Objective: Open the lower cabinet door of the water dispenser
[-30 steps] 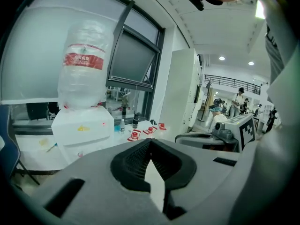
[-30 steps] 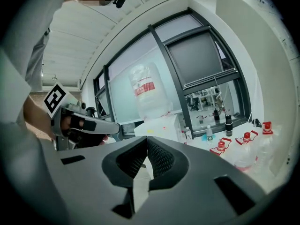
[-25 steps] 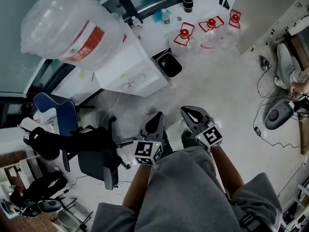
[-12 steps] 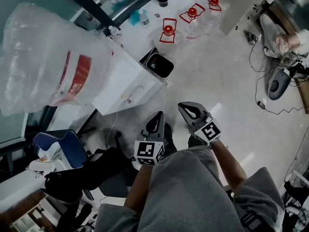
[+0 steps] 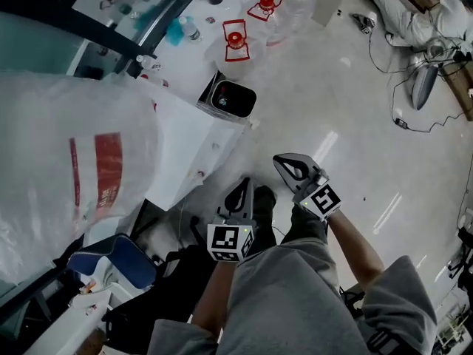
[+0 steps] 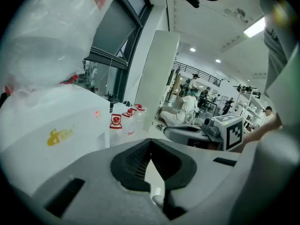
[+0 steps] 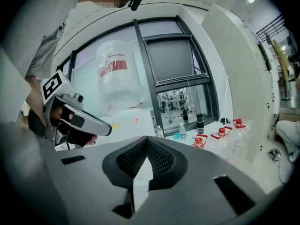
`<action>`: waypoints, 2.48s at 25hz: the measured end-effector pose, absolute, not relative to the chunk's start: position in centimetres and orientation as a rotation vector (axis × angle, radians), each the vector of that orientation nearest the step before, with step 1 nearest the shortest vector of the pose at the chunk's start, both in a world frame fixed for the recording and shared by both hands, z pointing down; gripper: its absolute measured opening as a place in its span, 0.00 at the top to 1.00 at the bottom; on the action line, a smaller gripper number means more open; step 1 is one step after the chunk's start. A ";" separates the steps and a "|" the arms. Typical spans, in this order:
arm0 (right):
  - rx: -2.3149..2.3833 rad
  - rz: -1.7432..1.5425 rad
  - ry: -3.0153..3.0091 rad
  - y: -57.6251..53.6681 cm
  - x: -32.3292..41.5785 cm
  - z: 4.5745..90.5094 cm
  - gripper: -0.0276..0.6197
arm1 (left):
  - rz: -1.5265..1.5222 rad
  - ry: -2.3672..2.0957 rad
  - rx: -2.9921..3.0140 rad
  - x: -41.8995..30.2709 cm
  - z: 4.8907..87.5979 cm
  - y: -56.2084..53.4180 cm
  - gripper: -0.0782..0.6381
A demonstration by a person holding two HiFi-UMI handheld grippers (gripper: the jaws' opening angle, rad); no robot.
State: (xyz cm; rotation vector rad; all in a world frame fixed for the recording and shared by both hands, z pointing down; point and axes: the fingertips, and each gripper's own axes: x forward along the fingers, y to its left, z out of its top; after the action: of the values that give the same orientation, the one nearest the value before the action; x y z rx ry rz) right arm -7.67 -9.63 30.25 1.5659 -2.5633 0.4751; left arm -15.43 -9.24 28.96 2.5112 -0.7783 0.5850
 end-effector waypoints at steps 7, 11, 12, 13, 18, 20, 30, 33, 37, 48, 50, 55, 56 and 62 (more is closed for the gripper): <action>1.573 0.419 -2.530 -10.9 -7.1 34.5 0.95 | 0.659 -0.665 2.504 -14.8 33.2 -10.3 0.88; 1.527 0.413 -2.518 -12.0 -6.0 38.2 0.95 | 0.693 -0.653 2.494 -13.6 35.8 -11.0 0.88; 1.516 0.416 -2.518 -12.4 -5.7 39.2 0.95 | 0.701 -0.658 2.490 -13.3 36.5 -11.4 0.88; 1.500 0.418 -2.520 -12.8 -5.4 40.1 0.95 | 0.708 -0.666 2.485 -13.0 37.2 -11.7 0.88; 1.398 0.389 -2.539 -15.1 -5.1 45.0 0.95 | 0.717 -0.719 2.433 -12.4 41.1 -13.7 0.88; 1.381 0.388 -2.553 -16.1 -5.0 47.0 0.95 | 0.732 -0.739 2.424 -12.2 42.8 -14.6 0.88; 1.196 0.376 -2.580 -17.5 -6.4 54.8 0.95 | 0.789 -0.832 2.346 -11.8 49.4 -16.6 0.88; 1.175 0.396 -2.587 -17.6 -6.6 56.0 0.95 | 0.801 -0.835 2.326 -11.5 50.3 -16.4 0.88; 1.143 0.478 -2.627 -18.0 -6.6 58.2 0.94 | 0.804 -0.836 2.303 -10.8 52.3 -16.4 0.88; 0.942 0.516 -2.677 -19.8 -9.4 66.2 0.85 | 0.830 -0.843 2.241 -11.4 59.1 -16.8 0.88; 0.910 0.501 -2.678 -20.1 -9.8 67.8 0.83 | 0.840 -0.837 2.242 -11.5 60.5 -17.0 0.88; 0.848 0.453 -2.690 -21.1 -11.0 71.0 0.75 | 0.847 -0.834 2.245 -11.9 63.4 -17.7 0.88; 0.839 0.444 -2.690 -21.3 -11.3 71.8 0.73 | 0.845 -0.832 2.247 -11.9 63.8 -17.8 0.88; 0.813 0.411 -2.685 -22.1 -12.6 76.2 0.66 | 0.839 -0.814 2.257 -11.7 66.4 -17.9 0.88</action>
State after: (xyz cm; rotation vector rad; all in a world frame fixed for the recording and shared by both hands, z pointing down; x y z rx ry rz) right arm -12.56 -22.11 76.19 0.8128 -2.6846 0.4106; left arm -11.70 -17.88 66.40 2.2571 -0.8137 0.8389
